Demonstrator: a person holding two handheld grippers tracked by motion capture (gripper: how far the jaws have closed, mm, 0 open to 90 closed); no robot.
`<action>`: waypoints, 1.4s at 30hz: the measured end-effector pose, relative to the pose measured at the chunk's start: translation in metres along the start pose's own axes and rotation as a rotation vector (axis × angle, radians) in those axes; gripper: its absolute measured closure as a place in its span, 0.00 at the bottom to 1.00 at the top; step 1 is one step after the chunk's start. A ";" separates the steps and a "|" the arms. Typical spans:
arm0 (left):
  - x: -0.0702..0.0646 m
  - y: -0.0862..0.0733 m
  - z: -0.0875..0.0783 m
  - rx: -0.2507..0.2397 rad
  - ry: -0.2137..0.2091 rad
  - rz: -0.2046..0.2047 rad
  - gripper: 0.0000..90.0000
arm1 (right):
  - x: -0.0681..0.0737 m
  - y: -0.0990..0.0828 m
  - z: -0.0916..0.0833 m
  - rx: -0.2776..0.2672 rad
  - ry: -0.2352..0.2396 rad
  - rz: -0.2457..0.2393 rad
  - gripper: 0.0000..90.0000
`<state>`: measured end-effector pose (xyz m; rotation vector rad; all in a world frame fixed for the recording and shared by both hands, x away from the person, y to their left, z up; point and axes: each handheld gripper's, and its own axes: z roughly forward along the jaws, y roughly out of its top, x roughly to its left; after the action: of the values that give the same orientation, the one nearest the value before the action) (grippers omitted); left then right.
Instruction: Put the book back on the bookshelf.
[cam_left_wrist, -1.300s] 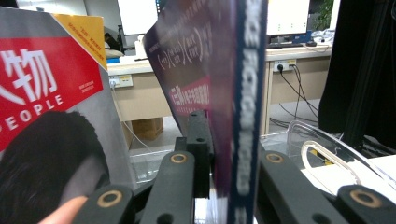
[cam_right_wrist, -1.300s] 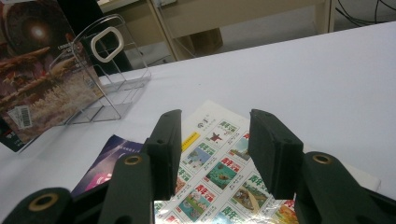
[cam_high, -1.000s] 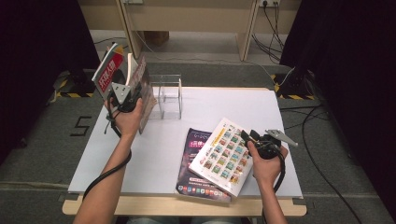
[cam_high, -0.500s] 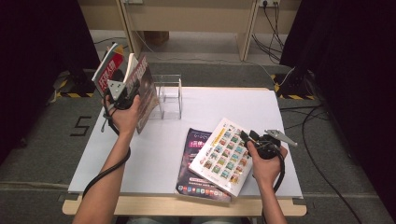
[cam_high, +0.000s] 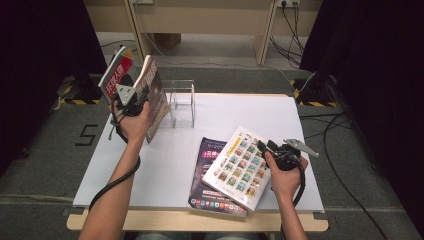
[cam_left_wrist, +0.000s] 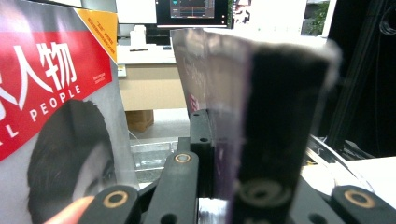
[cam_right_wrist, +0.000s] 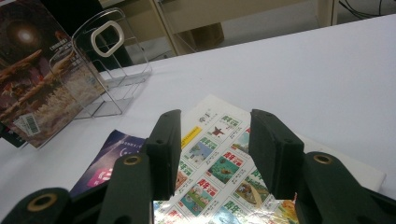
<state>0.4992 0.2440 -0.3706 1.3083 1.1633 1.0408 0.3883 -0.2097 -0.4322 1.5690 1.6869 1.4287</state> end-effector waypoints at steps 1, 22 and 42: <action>0.000 0.000 0.000 -0.003 -0.001 -0.003 0.92 | 0.000 0.000 0.000 0.000 0.000 -0.001 0.61; 0.002 0.018 0.015 -0.045 0.021 -0.024 0.93 | -0.002 0.000 0.001 -0.001 0.000 0.000 0.61; 0.001 -0.001 0.027 -0.063 0.081 -0.021 0.93 | -0.002 -0.001 0.002 0.002 0.002 -0.007 0.61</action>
<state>0.5260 0.2414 -0.3733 1.2120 1.1922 1.1154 0.3900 -0.2110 -0.4343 1.5617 1.6935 1.4268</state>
